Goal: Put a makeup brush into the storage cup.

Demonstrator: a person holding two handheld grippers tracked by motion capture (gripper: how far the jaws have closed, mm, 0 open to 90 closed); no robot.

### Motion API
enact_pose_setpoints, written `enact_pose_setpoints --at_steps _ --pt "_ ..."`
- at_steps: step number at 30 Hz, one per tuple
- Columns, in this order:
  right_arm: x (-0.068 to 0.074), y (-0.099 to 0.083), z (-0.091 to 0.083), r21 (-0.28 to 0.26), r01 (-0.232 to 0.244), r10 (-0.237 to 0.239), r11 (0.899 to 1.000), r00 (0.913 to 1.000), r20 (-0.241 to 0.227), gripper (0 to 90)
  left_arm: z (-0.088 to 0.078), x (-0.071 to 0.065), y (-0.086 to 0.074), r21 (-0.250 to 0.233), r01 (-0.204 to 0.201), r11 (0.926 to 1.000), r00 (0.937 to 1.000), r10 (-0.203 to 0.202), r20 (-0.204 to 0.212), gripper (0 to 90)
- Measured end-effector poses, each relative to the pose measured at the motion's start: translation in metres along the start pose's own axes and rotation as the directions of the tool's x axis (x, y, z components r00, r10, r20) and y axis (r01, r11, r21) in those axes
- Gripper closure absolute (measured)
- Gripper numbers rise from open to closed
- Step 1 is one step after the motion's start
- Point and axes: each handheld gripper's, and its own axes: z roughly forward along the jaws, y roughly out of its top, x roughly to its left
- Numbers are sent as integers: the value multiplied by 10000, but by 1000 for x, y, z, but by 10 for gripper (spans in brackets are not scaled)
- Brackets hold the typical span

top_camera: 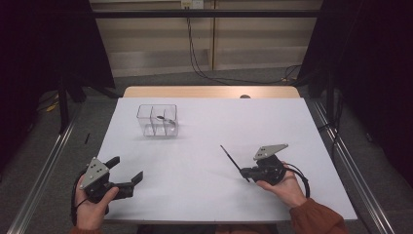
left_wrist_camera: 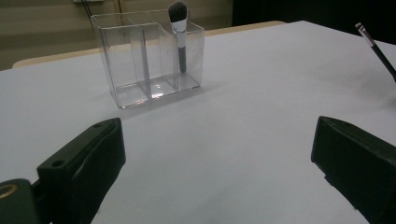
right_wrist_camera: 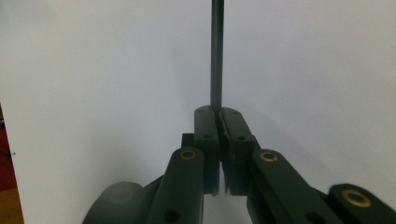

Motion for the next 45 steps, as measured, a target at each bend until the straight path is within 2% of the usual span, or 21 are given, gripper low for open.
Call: enact_pose_setpoints --at_steps 5,8,12,19,23,27,30,33,35,36,45 --pt "-1 1 -6 -783 -85 105 9969 9996 255 865 0 0 0 -18 -29 10000 10000 29 38 29" --pt "-2 0 -8 -1277 -190 239 9916 9990 373 865 0 0 0 33 -84 10000 10000 84 29 29" --pt "-2 -1 -11 -2056 -161 267 9785 9985 488 865 0 0 0 -77 -6 10000 10000 7 83 30" --pt "0 -1 -16 -2822 -174 273 9592 9991 313 865 0 -1 0 -214 190 9996 9997 -187 173 30" --pt "2 0 -16 -3063 -109 239 9519 9990 386 865 -1 -4 4 -444 107 9990 9996 -96 247 30" --pt "3 2 -15 -3261 -115 217 9453 9994 277 865 -4 -5 10 -926 236 9954 9992 -206 331 30" --pt "5 4 -14 -3366 -82 170 9416 9996 232 865 -1 -8 8 -774 200 9968 9990 -168 418 29" --pt "6 5 -14 -3440 -45 122 9389 9997 202 865 1 -13 10 -834 175 9964 9990 -141 421 27" --pt "7 5 -14 -3489 -91 140 9371 9998 115 865 2 -16 11 -920 248 9955 9974 -184 693 24" --pt "8 6 -14 -3488 -63 108 9372 9999 109 865 1 -17 12 -936 279 9952 9961 -199 855 25" --pt "14 10 -10 -3511 -76 -10 9363 9997 -244 865 6 -29 16 -985 275 9948 9940 -168 1085 25"
